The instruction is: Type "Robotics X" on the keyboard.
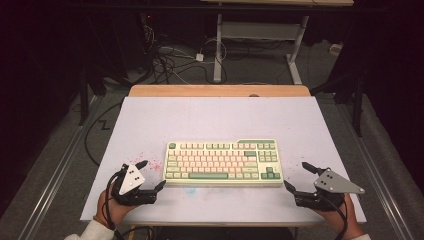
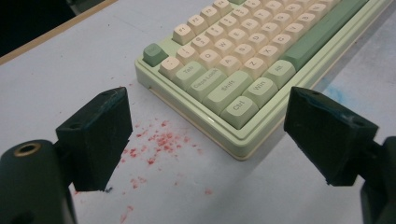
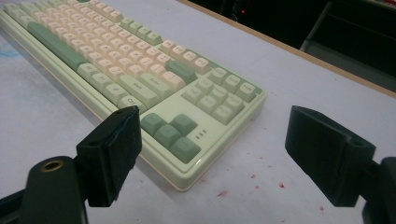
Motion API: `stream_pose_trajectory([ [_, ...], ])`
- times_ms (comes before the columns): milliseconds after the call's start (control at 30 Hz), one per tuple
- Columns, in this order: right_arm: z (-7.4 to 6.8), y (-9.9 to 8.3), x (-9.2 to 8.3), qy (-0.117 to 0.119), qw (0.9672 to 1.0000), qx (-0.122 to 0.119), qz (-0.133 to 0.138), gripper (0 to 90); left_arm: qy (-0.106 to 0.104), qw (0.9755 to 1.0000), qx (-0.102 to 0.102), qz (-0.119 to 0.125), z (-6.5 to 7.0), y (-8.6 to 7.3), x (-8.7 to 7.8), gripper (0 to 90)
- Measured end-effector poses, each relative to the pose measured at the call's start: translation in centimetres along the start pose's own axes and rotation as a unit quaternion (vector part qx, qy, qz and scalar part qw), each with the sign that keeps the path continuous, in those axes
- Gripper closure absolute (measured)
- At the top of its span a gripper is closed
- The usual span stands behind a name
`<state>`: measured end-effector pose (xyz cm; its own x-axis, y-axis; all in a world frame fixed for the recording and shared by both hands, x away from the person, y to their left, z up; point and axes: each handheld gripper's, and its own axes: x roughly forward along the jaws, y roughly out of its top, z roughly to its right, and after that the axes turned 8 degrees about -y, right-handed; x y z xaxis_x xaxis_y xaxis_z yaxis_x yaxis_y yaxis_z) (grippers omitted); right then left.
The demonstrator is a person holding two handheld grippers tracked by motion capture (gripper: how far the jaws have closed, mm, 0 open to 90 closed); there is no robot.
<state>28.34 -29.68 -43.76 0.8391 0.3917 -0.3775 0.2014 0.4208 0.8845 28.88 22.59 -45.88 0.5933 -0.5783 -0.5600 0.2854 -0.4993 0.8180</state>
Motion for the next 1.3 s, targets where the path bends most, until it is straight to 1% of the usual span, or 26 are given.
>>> stream_pose_trajectory([
  [100, 0.1, 0.1, -0.2, 0.0, 1.0, 0.002, 0.003, 19.8, 0.0, 1.0, 0.0, 0.003, 0.0, 0.2, 0.0, 14.9],
  [267, -0.2, 0.5, -0.2, 0.002, 1.0, -0.005, 0.003, 20.1, -0.002, 1.0, 0.006, -0.001, 0.2, 0.2, 0.0, 14.9],
  [367, -0.5, 0.8, -0.2, 0.004, 0.9999, -0.01, 0.004, 20.5, 0.0, 1.0, 0.003, 0.004, 0.0, 0.2, -0.1, 14.9],
  [500, -0.6, 1.1, 0.1, 0.008, 0.9999, -0.011, 0.002, 21.5, 0.002, 1.0, 0.004, 0.006, -0.1, 0.4, -0.2, 14.9],
  [533, -0.6, 1.5, 0.4, 0.011, 0.9998, -0.013, 0.005, 21.6, 0.002, 0.9999, 0.005, 0.009, -0.2, 0.5, -0.2, 14.9],
  [733, -0.8, 2.2, 1.0, 0.01, 0.9998, -0.016, 0.008, 22.5, 0.002, 0.9998, 0.0, 0.018, -0.6, 1.2, 0.0, 15.8],
  [867, -0.9, 2.3, 1.3, 0.011, 0.9997, -0.018, 0.009, 23.3, 0.008, 0.9998, 0.004, 0.017, -0.6, 1.5, 0.1, 16.2],
  [900, -0.8, 2.4, 1.3, 0.008, 0.9998, -0.018, 0.009, 23.8, 0.009, 0.9998, 0.003, 0.017, -0.6, 1.6, 0.1, 16.2],
  [967, -0.7, 2.5, 1.5, 0.01, 0.9998, -0.014, 0.011, 24.4, 0.011, 0.9998, 0.001, 0.018, -0.7, 1.7, 0.0, 16.2],
  [1000, -0.7, 2.5, 1.6, 0.009, 0.9998, -0.014, 0.012, 25.8, 0.012, 0.9997, 0.001, 0.02, -0.7, 1.8, 0.0, 16.2],
  [1067, -0.5, 2.5, 1.7, 0.016, 0.9997, -0.013, 0.012, 27.5, 0.013, 0.9997, 0.0, 0.02, -0.8, 2.0, 0.1, 16.2],
  [1100, -0.5, 2.6, 1.7, 0.014, 0.9997, -0.013, 0.013, 28.0, 0.012, 0.9997, 0.0, 0.019, -0.8, 2.1, 0.2, 16.2],
  [1133, -0.5, 2.6, 1.7, 0.011, 0.9997, -0.013, 0.015, 31.3, 0.011, 0.9998, 0.001, 0.019, -0.8, 2.2, 0.3, 16.2],
  [1167, -0.4, 2.7, 1.7, 0.013, 0.9997, -0.012, 0.016, 32.8, 0.012, 0.9998, 0.002, 0.019, -0.7, 2.4, 0.4, 16.2],
  [1200, -0.4, 2.7, 1.8, 0.013, 0.9997, -0.012, 0.017, 32.9, 0.011, 0.9998, 0.004, 0.018, -0.7, 2.5, 0.5, 16.2],
  [1233, -0.4, 2.8, 1.8, 0.009, 0.9997, -0.012, 0.018, 34.9, 0.009, 0.9998, 0.006, 0.018, -0.7, 2.7, 0.6, 16.2],
  [1267, -0.4, 2.8, 1.8, 0.009, 0.9997, -0.012, 0.018, 34.9, 0.007, 0.9999, 0.003, 0.015, -0.6, 2.8, 0.7, 16.2],
  [1300, -0.4, 2.9, 1.8, 0.015, 0.9996, -0.012, 0.02, 37.6, 0.005, 0.9998, 0.004, 0.018, -0.6, 3.1, 0.9, 16.2],
])
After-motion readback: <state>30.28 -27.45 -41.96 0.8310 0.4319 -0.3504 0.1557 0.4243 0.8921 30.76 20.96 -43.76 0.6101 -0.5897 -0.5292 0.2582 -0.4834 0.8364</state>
